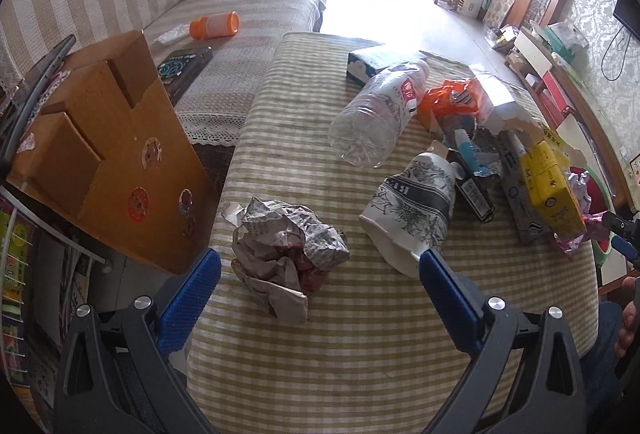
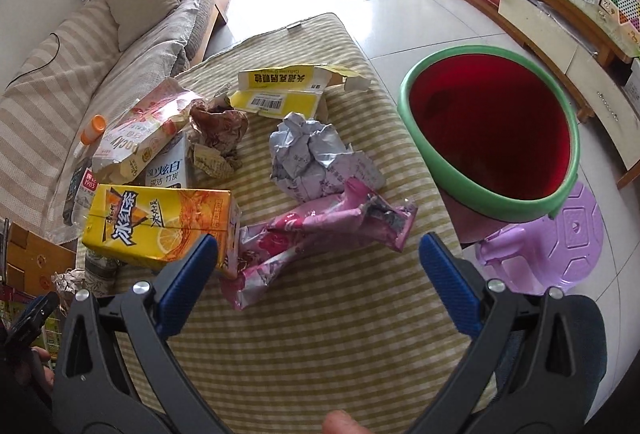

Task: Collect trash
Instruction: 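Grasp the crumpled newspaper with the left tool while the right tool grasps the pink wrapper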

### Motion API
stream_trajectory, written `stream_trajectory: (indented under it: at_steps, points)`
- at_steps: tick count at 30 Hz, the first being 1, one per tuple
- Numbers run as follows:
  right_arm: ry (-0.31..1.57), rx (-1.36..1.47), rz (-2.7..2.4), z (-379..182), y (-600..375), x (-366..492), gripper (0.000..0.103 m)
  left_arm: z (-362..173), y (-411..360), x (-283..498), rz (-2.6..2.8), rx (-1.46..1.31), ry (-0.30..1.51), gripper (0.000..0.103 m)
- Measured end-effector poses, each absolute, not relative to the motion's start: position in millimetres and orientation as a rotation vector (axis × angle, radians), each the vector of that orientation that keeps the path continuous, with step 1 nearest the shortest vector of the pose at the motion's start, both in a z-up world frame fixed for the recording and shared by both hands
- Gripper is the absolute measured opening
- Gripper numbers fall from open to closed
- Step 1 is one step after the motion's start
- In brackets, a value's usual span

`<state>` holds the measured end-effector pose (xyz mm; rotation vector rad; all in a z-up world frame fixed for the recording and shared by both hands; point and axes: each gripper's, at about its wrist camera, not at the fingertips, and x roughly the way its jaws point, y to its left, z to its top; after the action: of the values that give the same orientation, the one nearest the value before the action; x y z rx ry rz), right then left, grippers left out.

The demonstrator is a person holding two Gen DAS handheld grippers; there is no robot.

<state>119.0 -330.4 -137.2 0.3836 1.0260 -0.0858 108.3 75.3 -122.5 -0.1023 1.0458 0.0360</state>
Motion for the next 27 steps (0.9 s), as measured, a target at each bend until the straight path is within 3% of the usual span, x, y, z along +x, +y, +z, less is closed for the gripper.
stream_trajectory:
  at_steps: [4,10,13,14,19,21,22,23,27]
  points:
    - [1.044,0.39,-0.103,-146,-330,131,0.099,-135,83,122,0.055,-0.125,1.089,0.095]
    - [1.069,0.39,-0.13,-157,-334,142,0.085,-154,83,135,0.062,-0.128,1.133,0.093]
    - [1.083,0.401,-0.137,-163,-337,143,0.076,-159,79,137,0.072,-0.098,1.144,0.079]
    - [1.086,0.406,-0.135,-164,-338,143,0.072,-160,78,137,0.073,-0.089,1.147,0.071]
    - [1.079,0.421,-0.131,-164,-339,136,0.06,-158,73,134,0.067,-0.053,1.141,0.058]
    - [1.071,0.423,-0.128,-162,-339,135,0.041,-156,71,132,0.062,-0.048,1.136,0.053]
    - [1.072,0.43,-0.124,-161,-340,135,0.04,-154,71,132,0.061,-0.044,1.132,0.052]
    - [1.073,0.433,-0.122,-161,-341,134,0.033,-152,70,131,0.061,-0.038,1.128,0.048]
    - [1.064,0.435,-0.109,-157,-342,130,0.028,-147,67,126,0.045,-0.035,1.113,0.042]
